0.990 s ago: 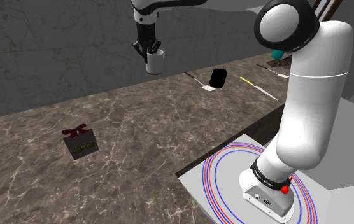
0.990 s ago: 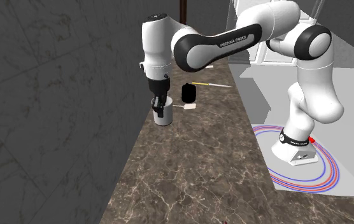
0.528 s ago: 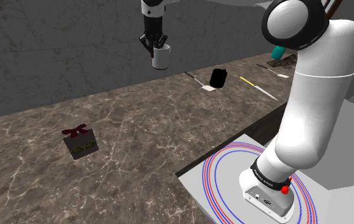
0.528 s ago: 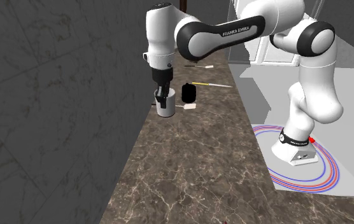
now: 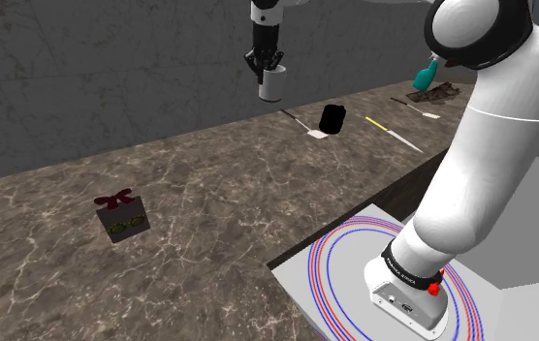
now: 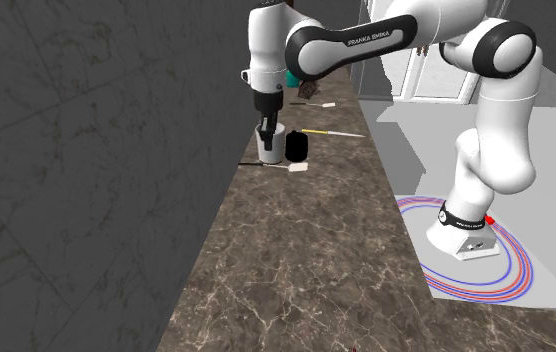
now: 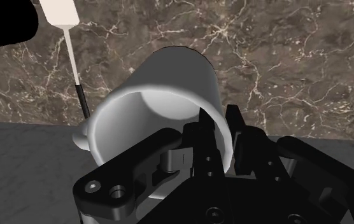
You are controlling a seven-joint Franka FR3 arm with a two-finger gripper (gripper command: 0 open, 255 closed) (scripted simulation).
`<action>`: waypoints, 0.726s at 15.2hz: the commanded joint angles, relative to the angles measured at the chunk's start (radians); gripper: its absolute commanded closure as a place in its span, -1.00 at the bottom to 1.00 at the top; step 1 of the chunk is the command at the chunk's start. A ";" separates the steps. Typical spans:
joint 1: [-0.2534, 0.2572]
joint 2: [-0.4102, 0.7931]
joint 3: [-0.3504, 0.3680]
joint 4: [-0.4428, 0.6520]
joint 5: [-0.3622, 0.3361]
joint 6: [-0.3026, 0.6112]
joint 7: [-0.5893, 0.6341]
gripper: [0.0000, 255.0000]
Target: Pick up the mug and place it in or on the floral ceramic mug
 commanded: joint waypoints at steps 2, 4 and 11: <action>-0.043 -0.032 -0.027 -0.040 0.008 0.013 -0.071 1.00; -0.070 -0.049 -0.044 -0.060 0.013 0.019 -0.116 1.00; -0.161 -0.077 -0.109 -0.089 0.027 0.030 -0.274 1.00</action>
